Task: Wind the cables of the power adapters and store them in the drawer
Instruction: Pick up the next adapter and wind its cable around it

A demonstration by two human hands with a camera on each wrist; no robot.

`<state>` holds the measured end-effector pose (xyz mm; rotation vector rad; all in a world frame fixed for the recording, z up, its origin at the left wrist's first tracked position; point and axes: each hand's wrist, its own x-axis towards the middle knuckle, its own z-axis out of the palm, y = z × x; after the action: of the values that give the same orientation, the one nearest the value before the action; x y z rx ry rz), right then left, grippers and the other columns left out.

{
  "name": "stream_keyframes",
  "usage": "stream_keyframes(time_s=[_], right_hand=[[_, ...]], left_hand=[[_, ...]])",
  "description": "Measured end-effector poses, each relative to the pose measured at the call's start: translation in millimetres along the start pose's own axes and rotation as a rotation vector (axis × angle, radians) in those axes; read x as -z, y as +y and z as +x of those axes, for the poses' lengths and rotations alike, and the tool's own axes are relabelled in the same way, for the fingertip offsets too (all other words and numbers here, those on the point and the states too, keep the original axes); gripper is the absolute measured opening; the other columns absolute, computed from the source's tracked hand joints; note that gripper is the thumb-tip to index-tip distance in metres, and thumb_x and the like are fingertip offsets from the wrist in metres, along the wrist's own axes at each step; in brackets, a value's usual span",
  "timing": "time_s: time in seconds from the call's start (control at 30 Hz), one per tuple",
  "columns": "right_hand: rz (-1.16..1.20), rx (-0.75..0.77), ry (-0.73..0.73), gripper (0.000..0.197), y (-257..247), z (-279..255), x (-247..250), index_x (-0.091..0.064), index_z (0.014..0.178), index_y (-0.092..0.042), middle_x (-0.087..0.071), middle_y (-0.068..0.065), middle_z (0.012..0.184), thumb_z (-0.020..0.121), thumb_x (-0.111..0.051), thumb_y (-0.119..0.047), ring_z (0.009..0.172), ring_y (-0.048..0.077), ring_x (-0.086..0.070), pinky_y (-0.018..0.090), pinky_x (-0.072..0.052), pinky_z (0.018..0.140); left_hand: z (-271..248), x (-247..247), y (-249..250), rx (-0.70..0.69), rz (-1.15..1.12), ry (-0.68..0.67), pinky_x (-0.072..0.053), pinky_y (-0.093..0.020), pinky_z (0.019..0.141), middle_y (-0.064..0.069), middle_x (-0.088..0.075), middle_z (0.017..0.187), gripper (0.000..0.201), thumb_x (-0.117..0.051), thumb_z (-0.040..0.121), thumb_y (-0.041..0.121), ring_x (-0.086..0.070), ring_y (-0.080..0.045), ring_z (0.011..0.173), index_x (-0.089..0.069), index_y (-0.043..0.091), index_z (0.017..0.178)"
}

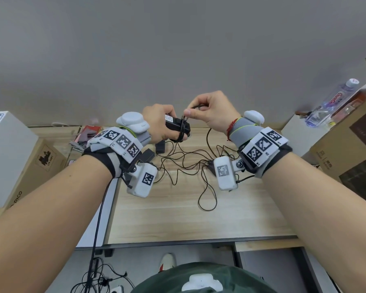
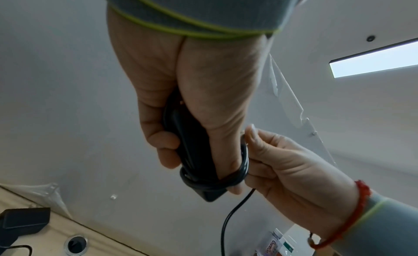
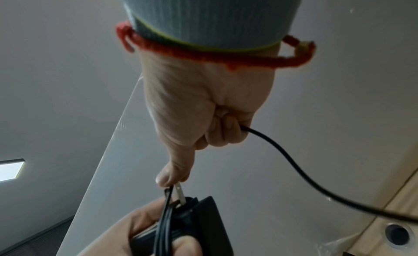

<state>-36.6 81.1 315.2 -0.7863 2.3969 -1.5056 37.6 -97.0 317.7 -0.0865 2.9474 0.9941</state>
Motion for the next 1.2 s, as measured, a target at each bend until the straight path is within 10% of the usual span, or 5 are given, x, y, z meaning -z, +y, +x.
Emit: stream_keyframes(time_s=[0.13, 0.5, 0.83, 0.97, 1.2], right_hand=[[0.012, -0.009, 0.008, 0.012, 8.8, 0.5, -0.5, -0.070, 0.076, -0.019, -0.065, -0.002, 0.071, 0.087, -0.073, -0.021, 0.064, 0.001, -0.054, 0.016, -0.048, 0.072], [-0.065, -0.125, -0.073, 0.026, 24.3, -16.8, -25.3, -0.076, 0.084, -0.025, -0.064, 0.008, 0.075, 0.097, -0.056, -0.037, 0.073, 0.009, -0.052, 0.028, -0.040, 0.069], [-0.123, -0.049, -0.122, 0.010, 12.5, -19.3, -25.5, -0.079, 0.088, -0.026, -0.067, -0.014, 0.065, 0.090, -0.070, -0.029, 0.065, 0.000, -0.051, 0.023, -0.046, 0.070], [-0.089, -0.006, -0.087, 0.010, 5.6, -10.7, -16.3, -0.079, 0.084, -0.020, -0.074, 0.015, 0.084, 0.087, -0.073, -0.028, 0.072, 0.010, -0.055, 0.040, -0.056, 0.076], [-0.039, 0.004, -0.001, 0.008, 2.8, 2.4, -2.2, -0.073, 0.078, -0.020, -0.072, 0.001, 0.073, 0.083, -0.078, -0.025, 0.067, 0.003, -0.062, 0.024, -0.054, 0.078]], left_hand=[[-3.0, 0.8, 10.5, -0.054, -0.046, -0.006, -0.035, -0.016, 0.047, 0.009, -0.058, 0.061, 0.046, -0.090, 0.057, 0.047, -0.050, -0.005, 0.053, -0.053, 0.024, 0.073], [6.9, 9.1, 17.8, -0.018, -0.655, 0.065, -0.052, -0.035, 0.055, -0.011, -0.066, 0.065, 0.041, -0.089, 0.067, 0.014, -0.062, -0.025, 0.054, -0.049, 0.012, 0.075], [16.8, 7.3, -18.4, 0.180, -0.293, 0.145, -0.061, -0.043, 0.063, 0.000, -0.071, 0.074, 0.061, -0.085, 0.036, 0.065, -0.070, -0.025, 0.066, -0.057, 0.025, 0.072], [13.6, 3.2, -24.5, 0.182, -0.104, 0.077, -0.055, -0.035, 0.058, 0.001, -0.071, 0.072, 0.049, -0.090, 0.049, 0.052, -0.071, -0.023, 0.068, -0.060, 0.024, 0.076], [4.2, 0.9, -9.4, 0.063, -0.173, -0.025, -0.045, -0.025, 0.046, 0.002, -0.068, 0.065, 0.046, -0.091, 0.056, 0.043, -0.063, -0.015, 0.052, -0.056, 0.020, 0.076]])
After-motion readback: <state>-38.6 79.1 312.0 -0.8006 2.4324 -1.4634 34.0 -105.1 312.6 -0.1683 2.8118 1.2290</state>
